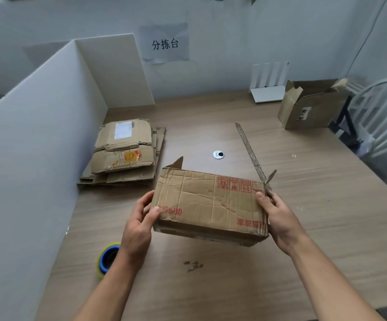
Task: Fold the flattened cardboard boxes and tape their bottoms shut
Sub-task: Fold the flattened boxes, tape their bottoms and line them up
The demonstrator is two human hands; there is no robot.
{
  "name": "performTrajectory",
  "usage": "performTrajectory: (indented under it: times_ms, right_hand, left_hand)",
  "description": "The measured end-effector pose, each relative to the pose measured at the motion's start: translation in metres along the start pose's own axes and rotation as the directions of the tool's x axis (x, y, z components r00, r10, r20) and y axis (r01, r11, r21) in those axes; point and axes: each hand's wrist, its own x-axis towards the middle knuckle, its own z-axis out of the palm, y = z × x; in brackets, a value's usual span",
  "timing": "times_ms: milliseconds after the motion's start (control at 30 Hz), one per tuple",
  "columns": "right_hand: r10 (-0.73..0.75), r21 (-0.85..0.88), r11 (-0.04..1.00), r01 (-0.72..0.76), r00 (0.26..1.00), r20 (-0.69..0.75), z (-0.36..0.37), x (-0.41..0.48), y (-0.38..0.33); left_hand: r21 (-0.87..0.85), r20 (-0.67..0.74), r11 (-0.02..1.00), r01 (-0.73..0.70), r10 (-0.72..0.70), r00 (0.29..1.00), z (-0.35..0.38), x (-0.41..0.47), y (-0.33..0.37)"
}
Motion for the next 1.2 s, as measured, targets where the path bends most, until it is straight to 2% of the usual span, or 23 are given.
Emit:
performTrajectory:
  times_ms: [167,367,500,567,600,667,700,733,767,800,867,933,1000,1033,1100,1200]
  right_hand:
    - [-0.061,-0.189,0.980,0.068,0.997,0.044,-0.010,0.003,0.016]
    - [0.036,-0.177,0.984,-0.024,0.997,0.067,-0.024,-0.018,0.037]
    - [0.119,-0.249,0.964,-0.097,0.990,0.076,-0.039,-0.039,0.049]
    - [0.067,-0.272,0.961,-0.045,0.995,0.071,-0.046,-0.044,0.052]
    - [0.035,-0.262,0.965,-0.018,0.998,0.059,-0.047,-0.045,0.053]
    - [-0.005,-0.228,0.974,0.011,1.000,0.027,-0.049,-0.044,0.052]
    - [-0.017,-0.225,0.974,0.020,1.000,0.015,-0.049,-0.044,0.051]
    - [-0.032,-0.224,0.974,0.036,0.999,0.021,-0.047,-0.043,0.049]
    - [-0.044,-0.231,0.972,0.049,0.999,0.028,-0.045,-0.042,0.048]
    - [-0.054,-0.235,0.970,0.061,0.998,0.035,-0.042,-0.043,0.046]
    - [-0.063,-0.226,0.972,0.065,0.998,0.018,-0.042,-0.041,0.048]
    - [-0.065,-0.218,0.974,0.063,0.998,-0.003,-0.040,-0.039,0.049]
    - [-0.054,-0.211,0.976,0.046,0.998,-0.032,-0.040,-0.037,0.048]
    - [-0.037,-0.205,0.978,0.026,0.998,-0.051,-0.041,-0.035,0.048]
    - [0.003,-0.189,0.982,-0.016,0.998,-0.070,-0.043,-0.035,0.045]
    - [0.028,-0.207,0.978,-0.036,0.999,-0.039,-0.053,-0.032,0.050]
  left_hand:
    - [0.264,-0.012,0.961,0.089,-0.089,0.996,0.000,0.000,-0.022]
    - [0.254,-0.012,0.935,0.247,-0.252,0.968,0.006,-0.019,-0.055]
    - [0.374,0.046,0.873,0.312,-0.354,0.934,-0.005,-0.032,-0.065]
    - [0.557,0.053,0.815,0.159,-0.226,0.973,-0.008,-0.035,-0.062]
    - [0.656,0.052,0.755,0.025,-0.078,0.996,-0.006,-0.034,-0.057]
    - [0.748,0.146,0.617,-0.247,0.211,0.967,0.005,-0.027,-0.044]
    - [0.753,0.239,0.553,-0.357,0.275,0.931,0.016,-0.022,-0.033]
    - [0.760,0.345,0.477,-0.441,0.279,0.896,0.029,-0.015,-0.024]
    - [0.778,0.442,0.391,-0.491,0.215,0.871,0.041,-0.007,-0.019]
    - [0.812,0.498,0.303,-0.499,0.085,0.863,0.052,0.002,-0.017]
    - [0.872,0.489,0.136,-0.470,-0.211,0.846,0.068,0.019,-0.015]
    - [0.870,0.467,0.002,-0.494,-0.325,0.822,0.075,0.027,-0.016]
    - [0.835,0.495,-0.108,-0.539,-0.278,0.823,0.076,0.024,-0.014]
    - [0.825,0.515,-0.131,-0.550,-0.226,0.827,0.074,0.020,-0.015]
    - [0.805,0.567,-0.146,-0.574,-0.091,0.819,0.064,0.008,-0.022]
    - [0.779,0.626,-0.143,-0.610,0.130,0.769,0.044,-0.010,-0.040]
